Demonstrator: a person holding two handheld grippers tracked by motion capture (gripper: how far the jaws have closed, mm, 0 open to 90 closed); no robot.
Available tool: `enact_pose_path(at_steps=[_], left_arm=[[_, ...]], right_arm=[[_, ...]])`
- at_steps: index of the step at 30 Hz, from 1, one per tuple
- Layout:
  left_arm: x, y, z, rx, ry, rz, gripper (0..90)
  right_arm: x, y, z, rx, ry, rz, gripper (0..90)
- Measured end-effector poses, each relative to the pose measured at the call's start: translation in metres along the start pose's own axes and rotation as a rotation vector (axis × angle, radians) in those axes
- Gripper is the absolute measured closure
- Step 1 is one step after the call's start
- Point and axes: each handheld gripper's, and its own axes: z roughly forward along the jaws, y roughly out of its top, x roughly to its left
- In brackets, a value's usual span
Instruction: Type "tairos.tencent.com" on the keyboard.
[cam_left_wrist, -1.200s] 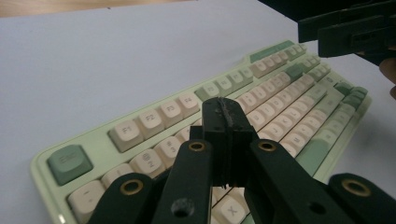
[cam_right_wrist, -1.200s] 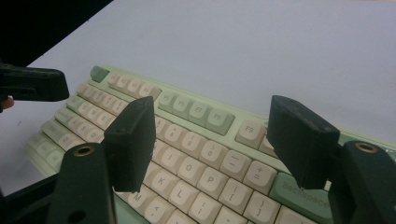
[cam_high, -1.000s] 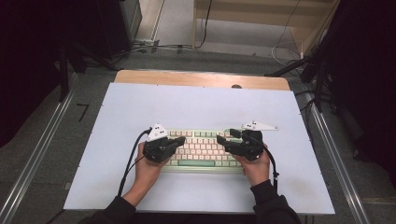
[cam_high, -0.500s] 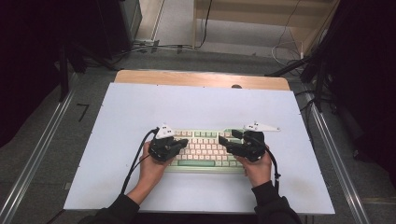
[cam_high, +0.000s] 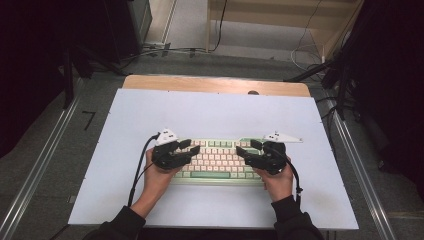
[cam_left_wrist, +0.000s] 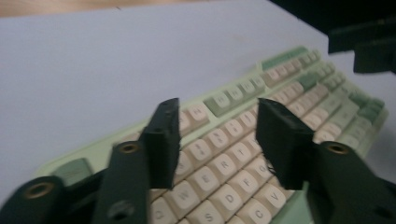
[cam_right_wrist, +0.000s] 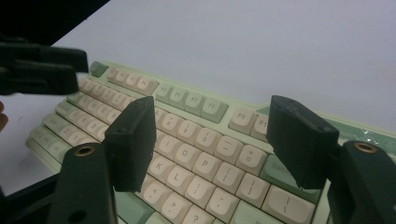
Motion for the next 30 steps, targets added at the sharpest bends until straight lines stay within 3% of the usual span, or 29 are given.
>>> enact_pose_path(at_steps=[1,2,7,11,18,30], left_arm=[[0.007,-0.002,-0.01,-0.045,0.036,-0.036,43.6],[0.007,-0.002,-0.01,-0.045,0.036,-0.036,40.7],[0.027,-0.013,-0.027,-0.093,0.083,-0.116,37.3],[0.036,-0.015,-0.034,-0.129,0.127,-0.141,36.4],[0.036,-0.016,-0.037,-0.162,0.147,-0.133,36.4],[0.035,-0.018,-0.036,-0.145,0.141,-0.125,36.4]], right_arm=[[0.0,0.0,-0.001,0.001,0.0,0.002,31.3],[0.0,0.0,-0.001,0.0,-0.001,0.0,31.3],[0.0,-0.001,-0.002,0.0,-0.007,-0.008,31.3],[0.001,-0.001,-0.001,0.005,-0.006,-0.01,31.3],[0.002,-0.002,0.001,0.011,-0.002,-0.016,31.3],[0.003,-0.002,0.006,0.021,0.006,-0.024,31.3]])
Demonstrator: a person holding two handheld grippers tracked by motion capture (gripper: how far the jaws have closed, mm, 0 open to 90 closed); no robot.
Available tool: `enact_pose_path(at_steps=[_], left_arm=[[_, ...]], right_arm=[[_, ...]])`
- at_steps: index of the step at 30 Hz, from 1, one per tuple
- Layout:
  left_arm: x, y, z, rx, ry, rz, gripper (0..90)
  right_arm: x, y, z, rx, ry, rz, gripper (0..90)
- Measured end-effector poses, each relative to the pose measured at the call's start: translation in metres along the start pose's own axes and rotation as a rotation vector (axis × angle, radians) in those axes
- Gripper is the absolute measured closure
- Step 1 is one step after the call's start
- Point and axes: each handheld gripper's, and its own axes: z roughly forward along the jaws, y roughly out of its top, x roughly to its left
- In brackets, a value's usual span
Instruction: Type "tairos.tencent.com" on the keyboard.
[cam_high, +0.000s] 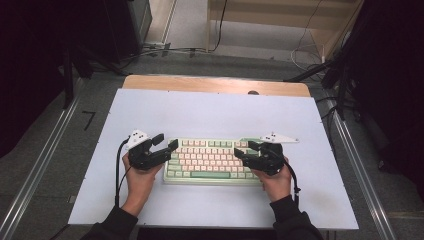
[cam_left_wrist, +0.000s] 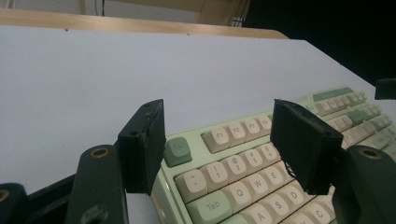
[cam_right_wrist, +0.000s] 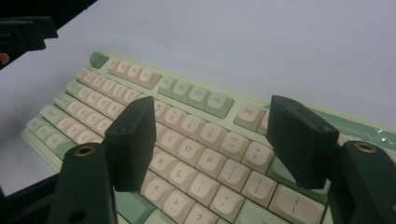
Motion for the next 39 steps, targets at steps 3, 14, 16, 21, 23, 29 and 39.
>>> enact_pose_path(at_steps=[3,14,16,21,23,29,39], left_arm=[[0.0,-0.001,0.0,0.009,-0.001,0.003,36.4],[-0.001,-0.005,-0.001,0.023,-0.009,0.001,36.4],[-0.001,-0.005,-0.002,0.02,-0.009,0.002,36.5],[-0.002,-0.006,0.0,0.032,-0.014,0.008,36.6],[-0.003,-0.006,0.0,0.031,-0.015,0.009,36.6],[-0.003,-0.007,0.0,0.032,-0.02,0.009,37.3],[-0.003,-0.007,0.001,0.04,-0.021,0.009,37.2]], right_arm=[[0.0,0.001,0.001,-0.002,0.001,0.002,32.1],[0.002,0.001,0.007,0.011,0.009,-0.008,36.5],[0.002,0.001,0.008,0.016,0.015,-0.011,39.0],[0.006,0.0,0.009,0.021,0.03,-0.038,50.6],[0.006,0.001,0.01,0.021,0.039,-0.04,58.8],[0.009,-0.001,0.013,0.038,0.055,-0.065,80.1],[0.013,-0.004,0.025,0.077,0.05,-0.092,87.4]])
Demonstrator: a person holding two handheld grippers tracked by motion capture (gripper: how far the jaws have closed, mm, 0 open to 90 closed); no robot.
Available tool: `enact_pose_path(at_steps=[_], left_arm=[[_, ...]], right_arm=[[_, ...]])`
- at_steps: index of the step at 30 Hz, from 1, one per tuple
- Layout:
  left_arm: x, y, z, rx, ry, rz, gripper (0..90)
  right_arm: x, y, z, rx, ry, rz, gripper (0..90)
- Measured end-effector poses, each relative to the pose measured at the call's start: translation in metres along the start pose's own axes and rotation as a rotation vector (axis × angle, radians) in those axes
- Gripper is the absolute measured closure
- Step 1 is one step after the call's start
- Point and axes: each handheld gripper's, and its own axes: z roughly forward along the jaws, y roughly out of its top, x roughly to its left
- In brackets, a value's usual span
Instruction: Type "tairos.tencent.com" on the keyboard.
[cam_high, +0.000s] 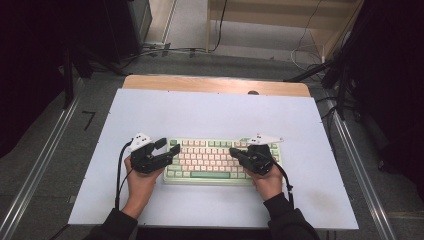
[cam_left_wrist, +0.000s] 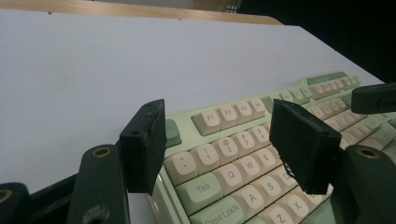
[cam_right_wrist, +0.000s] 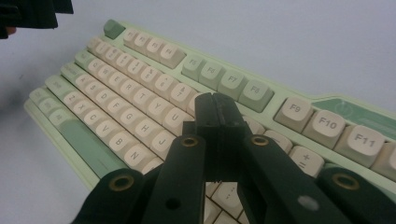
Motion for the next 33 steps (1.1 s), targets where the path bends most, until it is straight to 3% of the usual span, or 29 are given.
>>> enact_pose_path(at_steps=[6,20,24,28,30,33], left_arm=[[0.0,0.0,0.0,-0.003,-0.003,0.001,37.2],[-0.001,0.0,0.0,0.002,-0.008,0.003,37.2],[-0.001,0.0,0.001,0.005,-0.006,0.005,37.2],[-0.001,0.0,0.0,0.003,-0.007,0.007,37.2],[-0.001,0.0,0.0,0.002,-0.008,0.008,37.2],[-0.001,-0.001,0.001,0.006,-0.007,0.007,37.2]], right_arm=[[0.003,-0.002,0.012,0.041,-0.013,-0.016,87.4],[0.003,-0.003,0.021,0.086,-0.05,-0.023,87.2],[0.003,0.002,0.006,0.011,-0.035,-0.004,78.9],[-0.004,0.004,-0.006,-0.054,-0.024,0.039,59.3],[-0.006,0.005,-0.01,-0.075,-0.041,0.058,46.7],[-0.009,0.005,-0.014,-0.095,-0.057,0.07,40.2]])
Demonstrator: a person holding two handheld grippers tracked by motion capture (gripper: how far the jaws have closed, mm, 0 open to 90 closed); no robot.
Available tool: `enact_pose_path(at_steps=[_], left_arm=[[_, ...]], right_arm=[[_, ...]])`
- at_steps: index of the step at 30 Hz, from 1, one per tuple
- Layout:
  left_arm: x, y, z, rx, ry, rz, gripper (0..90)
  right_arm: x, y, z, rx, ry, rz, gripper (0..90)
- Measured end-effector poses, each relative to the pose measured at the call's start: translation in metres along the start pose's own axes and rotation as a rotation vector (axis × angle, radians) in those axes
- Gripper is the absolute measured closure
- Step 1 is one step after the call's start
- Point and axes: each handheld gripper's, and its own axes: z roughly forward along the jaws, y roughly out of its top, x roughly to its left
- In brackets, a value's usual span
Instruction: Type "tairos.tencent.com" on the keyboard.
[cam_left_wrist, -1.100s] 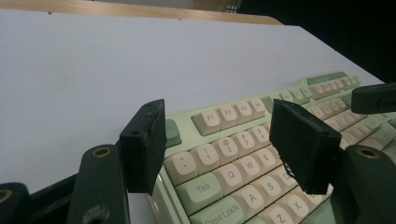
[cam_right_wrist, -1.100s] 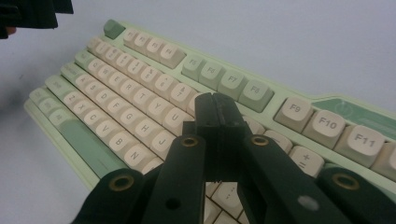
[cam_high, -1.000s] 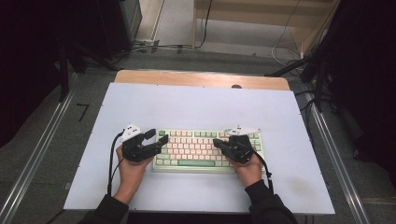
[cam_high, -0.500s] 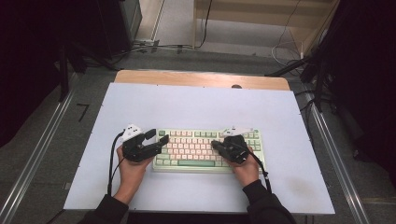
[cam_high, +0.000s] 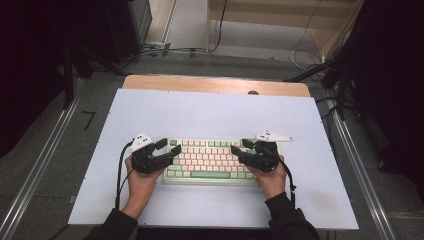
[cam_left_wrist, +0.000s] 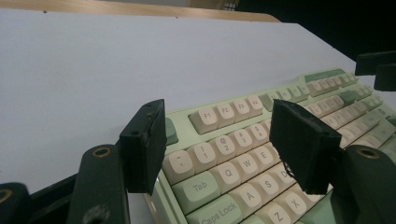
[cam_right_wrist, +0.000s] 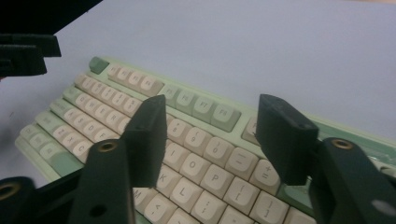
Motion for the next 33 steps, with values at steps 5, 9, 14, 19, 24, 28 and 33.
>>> enact_pose_path(at_steps=[5,9,14,19,24,28,33], left_arm=[[-0.0003,0.0001,-0.0004,-0.002,-0.001,0.0,37.2],[-0.0008,-0.0006,0.0008,0.007,-0.003,0.007,37.2],[-0.0015,-0.0005,0.0002,0.005,-0.002,0.006,37.2],[-0.0024,-0.0009,0.0006,0.006,-0.007,0.009,37.2],[-0.004,-0.0017,0.0022,0.012,-0.014,0.015,37.8],[-0.0049,-0.0019,0.0029,0.017,-0.015,0.02,38.0],[-0.0061,-0.0014,0.0044,0.016,-0.017,0.02,38.2]], right_arm=[[-0.0031,0.0006,-0.0021,-0.003,-0.004,0.02,36.3],[-0.0019,0.0003,-0.0021,0.005,-0.003,0.017,35.7],[-0.0018,0.0001,-0.0015,0.008,-0.004,0.015,35.6],[-0.0013,0.0005,-0.0022,0.003,-0.007,0.013,35.7],[-0.0011,0.0002,-0.003,0.005,-0.005,0.014,35.7],[-0.0015,0.0002,-0.0026,0.008,-0.007,0.015,35.7],[-0.0007,-0.0003,-0.0037,0.008,-0.009,0.007,35.7]])
